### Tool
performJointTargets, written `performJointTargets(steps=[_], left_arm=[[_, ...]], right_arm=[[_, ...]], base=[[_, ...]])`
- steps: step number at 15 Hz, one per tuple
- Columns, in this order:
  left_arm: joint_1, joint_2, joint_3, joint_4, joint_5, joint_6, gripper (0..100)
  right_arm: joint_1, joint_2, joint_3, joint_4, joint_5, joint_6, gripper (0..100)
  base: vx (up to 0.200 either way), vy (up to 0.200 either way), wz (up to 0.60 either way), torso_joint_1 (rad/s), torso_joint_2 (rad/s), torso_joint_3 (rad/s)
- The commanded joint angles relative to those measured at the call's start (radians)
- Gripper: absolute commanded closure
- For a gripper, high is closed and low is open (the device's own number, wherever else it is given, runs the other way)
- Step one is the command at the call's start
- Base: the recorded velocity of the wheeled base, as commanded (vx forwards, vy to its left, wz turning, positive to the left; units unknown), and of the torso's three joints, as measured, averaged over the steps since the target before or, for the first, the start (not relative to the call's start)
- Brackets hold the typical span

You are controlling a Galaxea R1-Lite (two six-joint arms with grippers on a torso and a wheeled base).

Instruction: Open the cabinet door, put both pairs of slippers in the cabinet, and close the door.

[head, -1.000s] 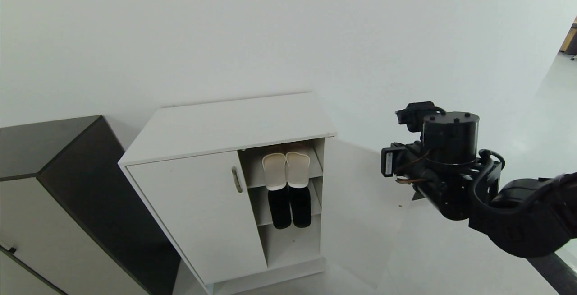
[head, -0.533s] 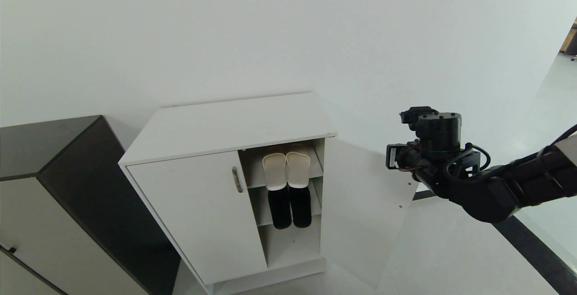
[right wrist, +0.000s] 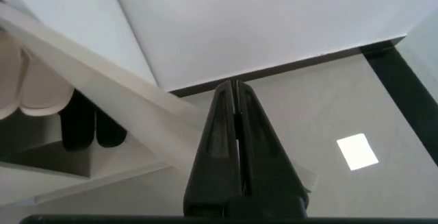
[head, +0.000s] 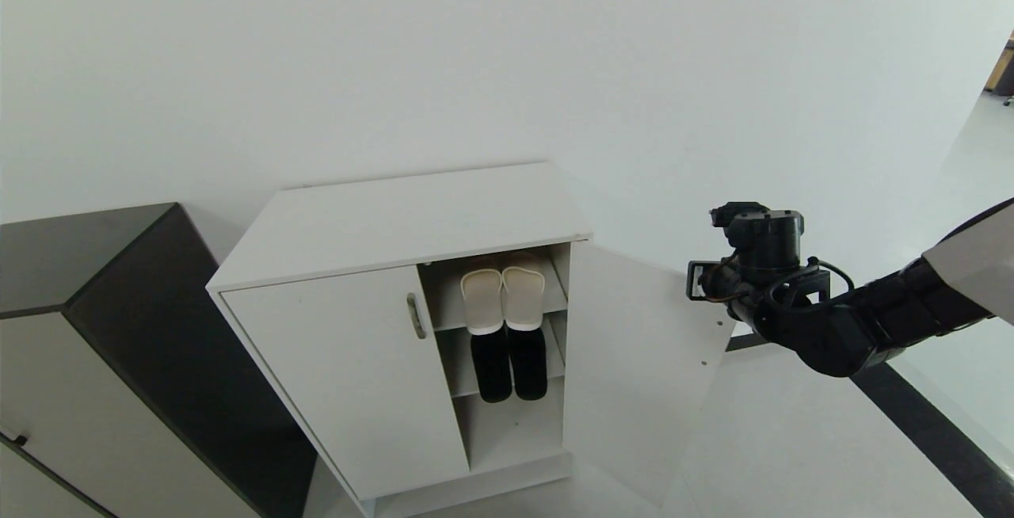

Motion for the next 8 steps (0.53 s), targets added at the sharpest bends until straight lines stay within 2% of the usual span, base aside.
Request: performJointTargets(steps=[1,8], left_arm=[[0.000,0.000,0.001,0.000,0.000,0.000,100],[0.000,0.000,0.000,0.000,0.000,0.000,100]], right_arm=[[0.000,0.015,-0.002,0.001,0.000,-0.001,100],[0.017,0.011,0.013,0.019,0.000,-0.001,100]], base=[[0.000,0.000,0.00,0.000,0.00,0.000],[0.000,0.000,0.00,0.000,0.00,0.000]])
